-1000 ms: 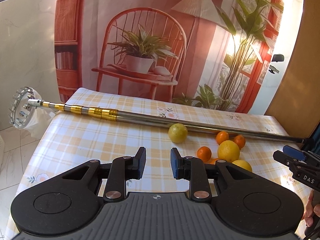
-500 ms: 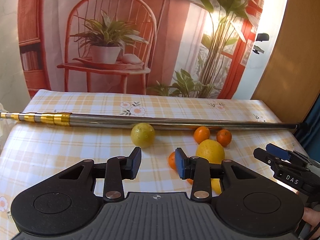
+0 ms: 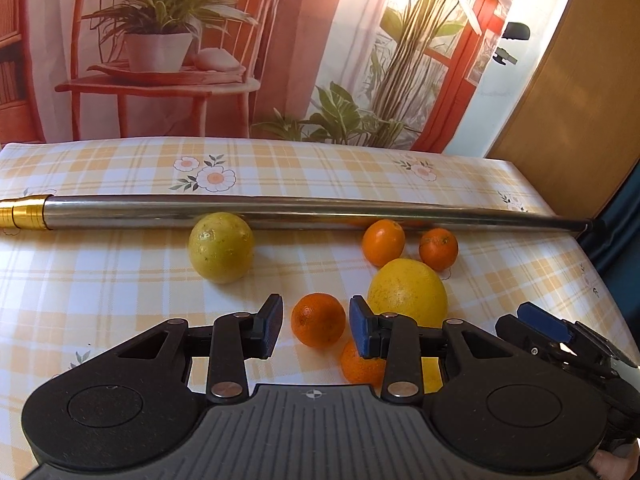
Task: Organize fruits
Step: 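Close the left gripper on an orange mandarin while the right approaches a yellow lemon, then close the right gripper on the large yellow lemon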
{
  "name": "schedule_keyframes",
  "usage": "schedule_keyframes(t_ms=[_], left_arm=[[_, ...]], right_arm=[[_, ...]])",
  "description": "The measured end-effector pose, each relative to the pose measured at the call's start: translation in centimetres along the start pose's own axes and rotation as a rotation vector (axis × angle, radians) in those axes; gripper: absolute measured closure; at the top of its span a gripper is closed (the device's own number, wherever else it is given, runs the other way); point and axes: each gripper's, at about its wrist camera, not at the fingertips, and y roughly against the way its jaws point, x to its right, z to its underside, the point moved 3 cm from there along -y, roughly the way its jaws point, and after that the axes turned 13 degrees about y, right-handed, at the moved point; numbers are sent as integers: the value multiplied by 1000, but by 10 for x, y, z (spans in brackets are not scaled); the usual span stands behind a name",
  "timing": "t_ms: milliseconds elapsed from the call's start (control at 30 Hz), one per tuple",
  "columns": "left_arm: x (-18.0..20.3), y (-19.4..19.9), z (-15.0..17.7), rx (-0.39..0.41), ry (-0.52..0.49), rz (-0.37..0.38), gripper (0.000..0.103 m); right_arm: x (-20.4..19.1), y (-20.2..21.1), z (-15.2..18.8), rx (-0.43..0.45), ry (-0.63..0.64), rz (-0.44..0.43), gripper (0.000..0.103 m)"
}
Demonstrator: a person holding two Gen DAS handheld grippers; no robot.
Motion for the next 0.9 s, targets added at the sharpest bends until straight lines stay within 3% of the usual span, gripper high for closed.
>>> schedule_keyframes(t_ms=[433, 633, 767, 900], left_arm=[[-1, -27, 2, -56, -10, -2, 68], [-2, -16, 3, -26, -12, 4, 69], [-3, 1, 2, 21, -11, -8, 69], [-4, 24, 7, 71, -25, -37, 69]], right_arm=[[1, -5, -1, -17, -6, -27, 48], [4, -5, 0, -20, -25, -46, 46], [2, -5, 1, -24, -19, -80, 37], [5, -3, 1, -17, -37, -79, 37]])
